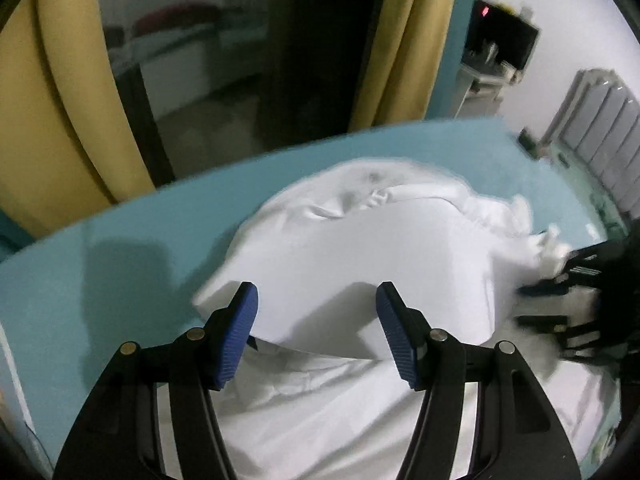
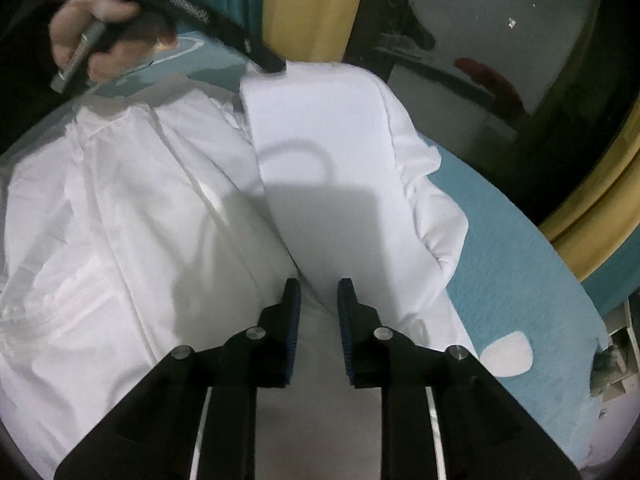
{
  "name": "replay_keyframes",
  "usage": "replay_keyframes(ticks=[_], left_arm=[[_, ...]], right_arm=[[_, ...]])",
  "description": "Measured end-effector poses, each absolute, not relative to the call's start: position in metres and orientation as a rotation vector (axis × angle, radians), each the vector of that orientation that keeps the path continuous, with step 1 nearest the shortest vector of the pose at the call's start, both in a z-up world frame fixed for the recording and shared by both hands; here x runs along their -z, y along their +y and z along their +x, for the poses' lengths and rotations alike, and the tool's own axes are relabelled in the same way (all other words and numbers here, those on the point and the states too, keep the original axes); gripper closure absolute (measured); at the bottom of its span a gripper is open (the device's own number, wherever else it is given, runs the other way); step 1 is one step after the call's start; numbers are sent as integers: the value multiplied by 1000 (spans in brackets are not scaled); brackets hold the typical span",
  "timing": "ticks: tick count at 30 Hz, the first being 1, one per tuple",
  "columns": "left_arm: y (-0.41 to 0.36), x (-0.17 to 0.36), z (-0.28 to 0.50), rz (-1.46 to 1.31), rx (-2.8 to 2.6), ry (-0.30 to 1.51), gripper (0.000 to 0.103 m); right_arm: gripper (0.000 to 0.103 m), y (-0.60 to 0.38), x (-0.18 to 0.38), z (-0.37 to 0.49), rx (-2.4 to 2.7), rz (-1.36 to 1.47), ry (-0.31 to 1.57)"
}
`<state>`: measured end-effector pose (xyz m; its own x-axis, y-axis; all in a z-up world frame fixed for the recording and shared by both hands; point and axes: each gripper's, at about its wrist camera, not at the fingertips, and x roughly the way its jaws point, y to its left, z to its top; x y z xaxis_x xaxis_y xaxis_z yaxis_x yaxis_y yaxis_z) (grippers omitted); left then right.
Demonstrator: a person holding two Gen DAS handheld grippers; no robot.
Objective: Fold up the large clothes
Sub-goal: 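Grasp the hood with the right gripper and fold it over the jacket body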
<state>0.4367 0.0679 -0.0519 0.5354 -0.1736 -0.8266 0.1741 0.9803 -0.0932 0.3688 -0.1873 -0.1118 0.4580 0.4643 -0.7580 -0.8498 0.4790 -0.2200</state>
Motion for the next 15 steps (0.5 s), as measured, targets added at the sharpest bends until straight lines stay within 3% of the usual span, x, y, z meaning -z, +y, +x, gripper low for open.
replay_keyframes(ticks=[3,5,7,15], left_arm=[[71,69,441,-6,192,1010,38],[76,73,438,-17,185,997,38],[79,74,434,-26,175,990,38],[89,80,430,-50,142,983,38]], right_arm=[[54,-196,93,372,-920,-625,686],[25,-203,75,380,-945,-575,669],[20,-204,63,395,-937,-523,659],[20,-131,63,492,-1036,-405,825]])
